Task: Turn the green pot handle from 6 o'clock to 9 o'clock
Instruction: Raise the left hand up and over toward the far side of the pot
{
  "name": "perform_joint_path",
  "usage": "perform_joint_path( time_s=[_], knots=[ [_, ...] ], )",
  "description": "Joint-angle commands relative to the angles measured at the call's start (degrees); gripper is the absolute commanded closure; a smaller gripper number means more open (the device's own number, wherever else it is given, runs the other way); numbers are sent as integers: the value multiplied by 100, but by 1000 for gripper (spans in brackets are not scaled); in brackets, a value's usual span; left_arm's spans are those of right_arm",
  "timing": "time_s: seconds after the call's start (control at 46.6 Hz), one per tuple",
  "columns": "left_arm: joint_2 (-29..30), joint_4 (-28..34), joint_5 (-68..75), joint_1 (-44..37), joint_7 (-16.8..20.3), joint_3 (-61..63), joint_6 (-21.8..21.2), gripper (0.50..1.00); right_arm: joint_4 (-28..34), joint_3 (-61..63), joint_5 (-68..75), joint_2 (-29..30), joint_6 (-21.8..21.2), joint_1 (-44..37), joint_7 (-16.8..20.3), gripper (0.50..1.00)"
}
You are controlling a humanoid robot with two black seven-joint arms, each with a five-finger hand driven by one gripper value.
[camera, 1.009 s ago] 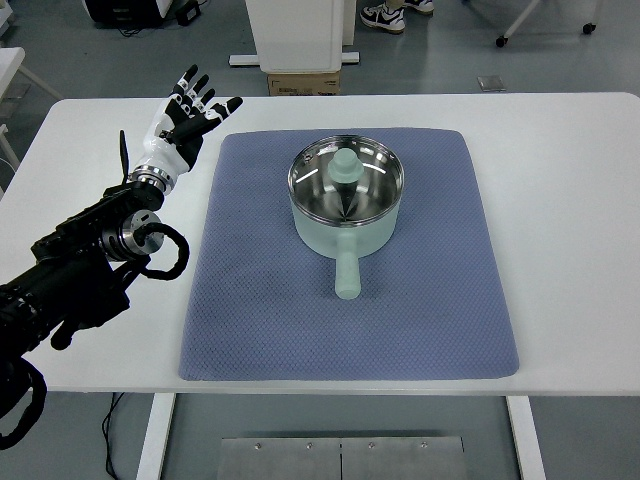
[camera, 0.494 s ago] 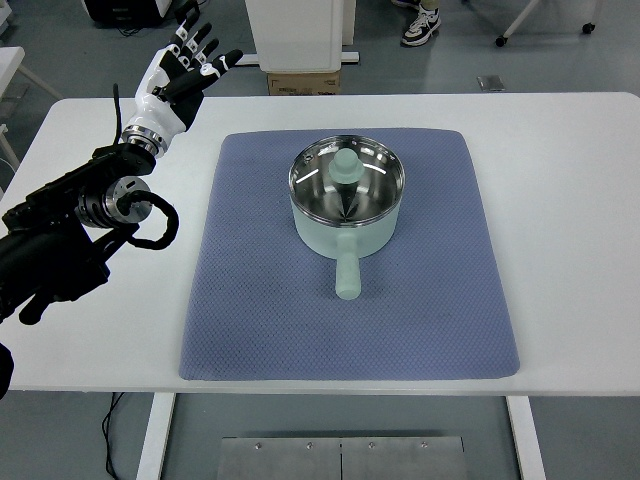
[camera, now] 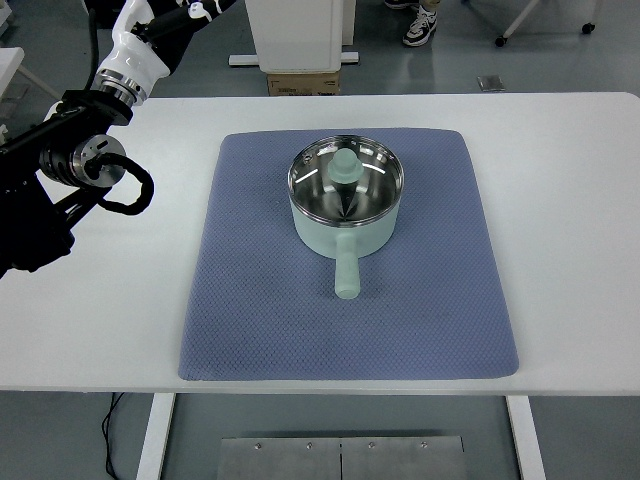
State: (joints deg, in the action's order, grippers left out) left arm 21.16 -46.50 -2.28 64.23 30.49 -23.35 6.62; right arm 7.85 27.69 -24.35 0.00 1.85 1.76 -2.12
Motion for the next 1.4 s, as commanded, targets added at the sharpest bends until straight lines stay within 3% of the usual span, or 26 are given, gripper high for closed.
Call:
perform_joint_path(
  time_s=[0.0, 0.386, 0.644, 0.73, 0.816, 0.923, 0.987, 1.374],
  knots=[
    [37, -8, -35, 20, 168, -91, 6, 500, -2, 0, 0, 0, 0, 0, 1, 500],
    [99, -219, 693, 266, 238, -329, 77, 500, -2, 0, 0, 0, 0, 0, 2, 500],
    [372, -895, 1301, 433, 256, -337, 50, 500, -3, 0, 0, 0, 0, 0, -7, 500],
    [380, -1089, 1441, 450, 431, -337, 6, 500, -3, 0, 0, 0, 0, 0, -7, 500],
    [372, -1238, 1853, 521, 451, -329, -292, 500, -3, 0, 0, 0, 0, 0, 2, 500],
    [240, -1361, 2425, 565, 451, -329, -1117, 500, -3, 0, 0, 0, 0, 0, 2, 500],
    [12, -1423, 2566, 617, 451, -329, -1391, 500, 6, 0, 0, 0, 0, 0, 1, 500],
    [-217, -1669, 2935, 1206, 451, 259, -1145, 500, -3, 0, 0, 0, 0, 0, 1, 500]
  ],
)
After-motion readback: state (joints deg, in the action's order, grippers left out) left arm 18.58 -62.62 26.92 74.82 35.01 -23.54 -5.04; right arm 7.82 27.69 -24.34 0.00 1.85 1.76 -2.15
